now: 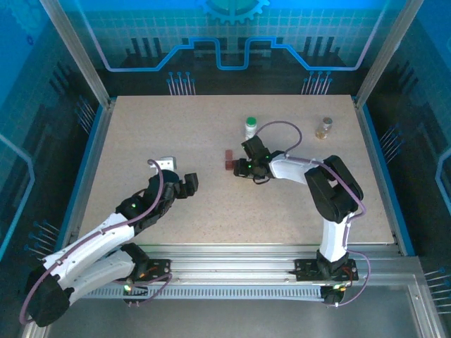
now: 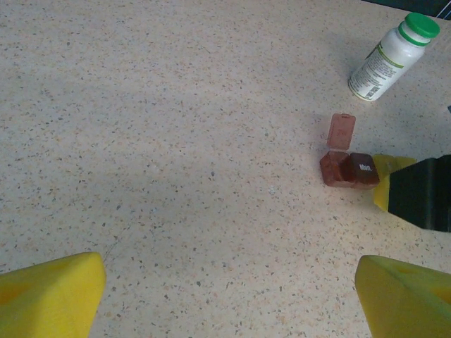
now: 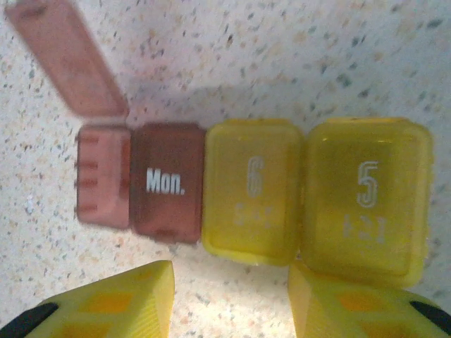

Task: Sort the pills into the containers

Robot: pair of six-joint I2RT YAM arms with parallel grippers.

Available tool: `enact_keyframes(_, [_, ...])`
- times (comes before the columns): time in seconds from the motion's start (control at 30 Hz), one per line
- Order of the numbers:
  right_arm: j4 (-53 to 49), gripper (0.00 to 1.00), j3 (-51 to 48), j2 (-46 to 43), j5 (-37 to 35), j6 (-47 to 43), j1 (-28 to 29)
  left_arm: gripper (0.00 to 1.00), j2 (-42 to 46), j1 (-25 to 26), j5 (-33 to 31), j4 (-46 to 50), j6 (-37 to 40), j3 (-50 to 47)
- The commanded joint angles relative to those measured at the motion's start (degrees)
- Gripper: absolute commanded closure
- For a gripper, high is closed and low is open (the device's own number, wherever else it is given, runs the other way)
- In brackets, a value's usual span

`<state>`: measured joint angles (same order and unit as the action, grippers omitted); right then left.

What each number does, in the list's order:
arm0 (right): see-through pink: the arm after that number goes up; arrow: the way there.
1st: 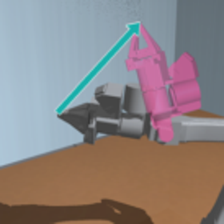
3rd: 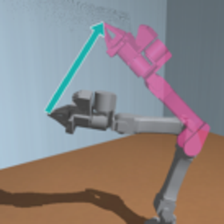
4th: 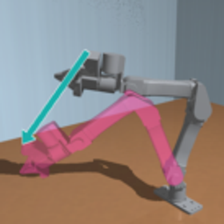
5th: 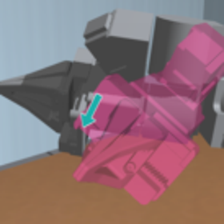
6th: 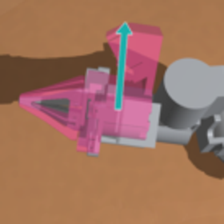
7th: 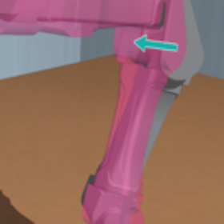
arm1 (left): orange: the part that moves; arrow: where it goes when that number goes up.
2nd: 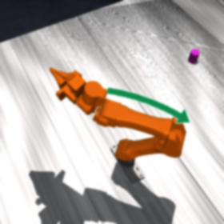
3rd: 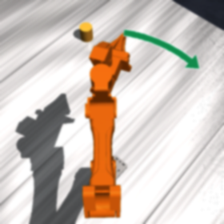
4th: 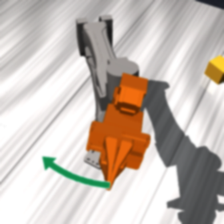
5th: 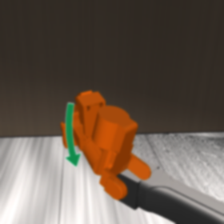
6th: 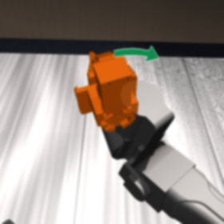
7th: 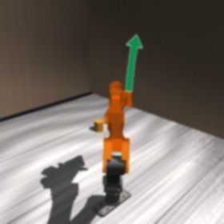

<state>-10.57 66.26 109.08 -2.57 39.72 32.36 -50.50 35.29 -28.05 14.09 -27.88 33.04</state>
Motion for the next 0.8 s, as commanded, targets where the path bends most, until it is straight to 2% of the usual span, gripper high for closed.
enact_keyframes(0.0, [-2.74, 0.52, 3.35, 2.01, 0.44, -4.31, -1.0, 0.08, 0.47, -0.52, 0.98, -0.82, 1.04, -0.41])
enact_keyframes(0.17, [-3.59, 0.53, 5.38, 2.9, 1.21, -5.49, -2.38, 0.08, 0.34, -0.49, 1.19, -0.96, 0.8, -0.52])
enact_keyframes(0.43, [-8.21, 0.53, 5.13, -5.2, 0.6, -8.9, -5.86, 0.08, 0.29, -0.49, 2.07, -1.17, 1.21, -0.18])
enact_keyframes(0.6, [-14.92, 0.52, 7.86, -10.69, -8.86, -16.12, -10.72, 0.08, 1.6, -0.49, 1.93, -1.42, 2.65, -0.14])
enact_keyframes(0.77, [-17.22, 0.49, 10.29, -13.26, -26.36, -24.33, -16.78, 0.08, 5.95, -0.53, 3.61, -4.61, 3.34, -4.36])
